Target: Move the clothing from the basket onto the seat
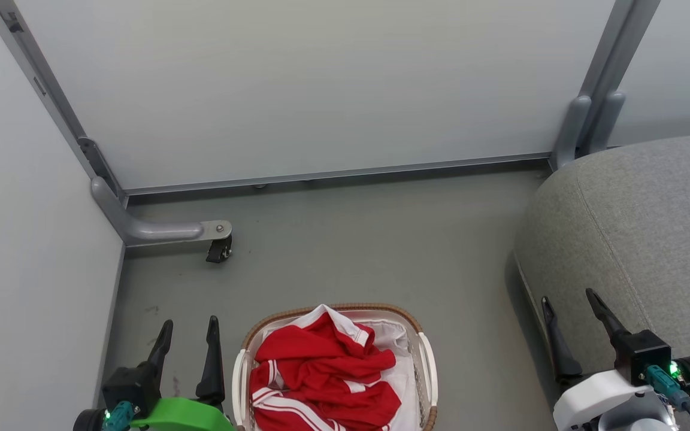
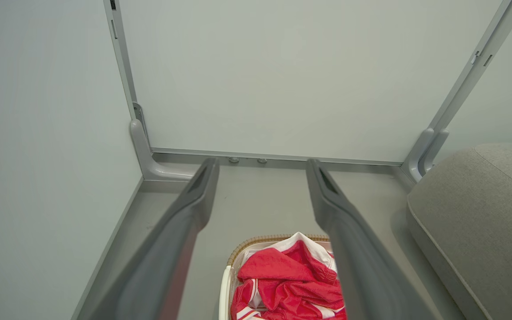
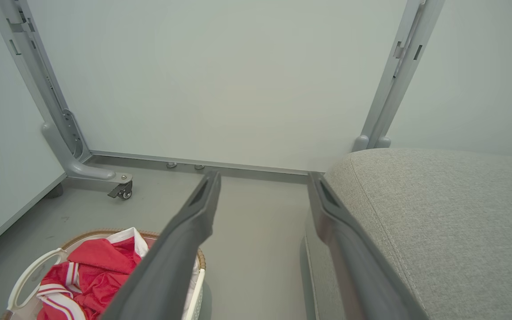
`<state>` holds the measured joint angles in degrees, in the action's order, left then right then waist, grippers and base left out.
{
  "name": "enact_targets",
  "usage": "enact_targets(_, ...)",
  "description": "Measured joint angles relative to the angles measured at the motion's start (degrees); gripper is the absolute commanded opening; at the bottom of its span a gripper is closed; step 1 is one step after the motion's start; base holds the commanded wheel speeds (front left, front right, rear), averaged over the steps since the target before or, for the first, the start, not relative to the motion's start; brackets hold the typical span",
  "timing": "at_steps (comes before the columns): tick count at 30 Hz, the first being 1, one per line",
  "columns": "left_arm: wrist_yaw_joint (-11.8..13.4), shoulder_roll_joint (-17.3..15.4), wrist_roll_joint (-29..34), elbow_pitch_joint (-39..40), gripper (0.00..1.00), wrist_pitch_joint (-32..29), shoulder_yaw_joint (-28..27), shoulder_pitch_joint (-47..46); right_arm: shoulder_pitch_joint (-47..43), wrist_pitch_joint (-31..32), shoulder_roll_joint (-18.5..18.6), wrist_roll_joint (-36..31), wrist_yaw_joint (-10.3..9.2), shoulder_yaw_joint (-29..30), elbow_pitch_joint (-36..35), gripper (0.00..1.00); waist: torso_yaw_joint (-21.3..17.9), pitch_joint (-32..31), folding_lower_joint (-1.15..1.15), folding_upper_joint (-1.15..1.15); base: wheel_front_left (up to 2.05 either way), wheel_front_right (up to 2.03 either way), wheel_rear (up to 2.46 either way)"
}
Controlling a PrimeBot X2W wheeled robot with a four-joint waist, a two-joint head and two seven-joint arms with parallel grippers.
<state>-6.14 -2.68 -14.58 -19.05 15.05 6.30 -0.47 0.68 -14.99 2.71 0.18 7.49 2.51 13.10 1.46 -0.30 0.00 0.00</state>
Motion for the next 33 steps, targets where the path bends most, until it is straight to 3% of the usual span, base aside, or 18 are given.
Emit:
enact_targets(11,-0.2,0.0,0.0,0.0,1.0,0.1,0.2,0.0,0.0,0.0,0.0,0.2,0.0,0.0,-0.5,1.0,-0.3,0.6,0.0,0.0,0.0,0.0,0.0)
enact_targets(21,-0.5,0.0,2.3,-0.8,1.0,0.1,2.1,-3.8,2.3,0.0,0.0,0.4,0.02,-1.3,-2.3,1.0,-2.9,3.4,0.0,0.0,0.0,0.0,0.0)
enact_targets(27,-1.0,-0.1,5.6,-3.7,1.0,0.1,6.0,-12.6,6.4,0.0,0.1,1.4,0.02,-1.8,-3.9,1.0,-4.7,8.2,0.0,0.0,0.0,0.0,0.0)
enact_targets(33,-1.3,-2.5,8.3,-12.0,1.0,0.1,15.6,-23.8,11.6,0.0,0.1,2.5,0.02,-2.8,-5.3,1.0,-6.9,15.2,0.0,0.0,0.0,0.0,0.0)
